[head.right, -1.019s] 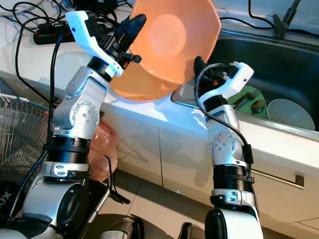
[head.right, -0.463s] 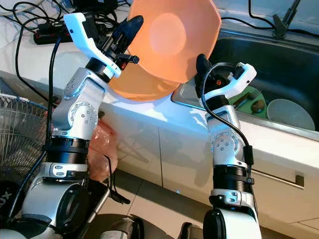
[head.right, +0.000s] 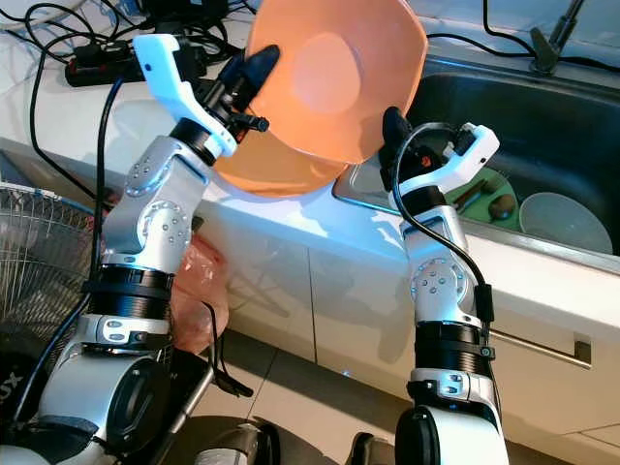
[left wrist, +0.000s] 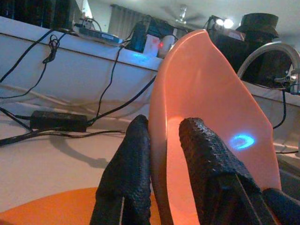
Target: Kitchen organization
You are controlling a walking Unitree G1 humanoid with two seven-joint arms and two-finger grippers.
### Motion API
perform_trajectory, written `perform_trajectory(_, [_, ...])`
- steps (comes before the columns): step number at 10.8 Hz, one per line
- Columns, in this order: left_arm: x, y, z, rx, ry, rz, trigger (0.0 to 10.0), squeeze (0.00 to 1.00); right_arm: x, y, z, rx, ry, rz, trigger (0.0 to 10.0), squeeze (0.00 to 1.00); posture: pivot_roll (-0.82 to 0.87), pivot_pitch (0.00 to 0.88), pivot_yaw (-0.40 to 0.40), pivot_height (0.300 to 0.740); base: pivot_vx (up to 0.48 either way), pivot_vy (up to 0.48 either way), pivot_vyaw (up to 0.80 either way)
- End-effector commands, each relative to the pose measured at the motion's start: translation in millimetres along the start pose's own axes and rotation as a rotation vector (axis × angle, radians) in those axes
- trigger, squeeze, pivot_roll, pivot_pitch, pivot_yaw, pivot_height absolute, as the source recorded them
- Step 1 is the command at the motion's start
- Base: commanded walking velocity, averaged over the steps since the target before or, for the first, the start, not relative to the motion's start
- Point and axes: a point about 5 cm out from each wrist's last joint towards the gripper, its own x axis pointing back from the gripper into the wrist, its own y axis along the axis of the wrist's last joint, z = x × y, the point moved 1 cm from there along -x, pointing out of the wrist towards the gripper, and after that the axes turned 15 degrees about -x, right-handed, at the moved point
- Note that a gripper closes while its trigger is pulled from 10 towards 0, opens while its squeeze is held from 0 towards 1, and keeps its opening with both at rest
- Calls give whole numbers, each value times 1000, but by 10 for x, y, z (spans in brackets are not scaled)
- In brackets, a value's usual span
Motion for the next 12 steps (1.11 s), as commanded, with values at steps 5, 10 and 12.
perform_trajectory(5, [-26, 71, -85, -47, -44, -22, 10000, 0, -14, -33, 62, -7, 24, 11, 0, 0, 15, 124, 47, 740, 0, 0, 0])
perform_trajectory(10, [-12, 96, 15, -60, 13, -32, 10000, 0, -11, 135, -59, -65, -66, -108, 0, 0, 20, 130, 48, 740, 0, 0, 0])
perform_trajectory(12, [-12, 105, 53, -63, 37, -37, 10000, 0, -4, 212, -154, -76, -135, -159, 0, 0, 19, 130, 47, 740, 0, 0, 0])
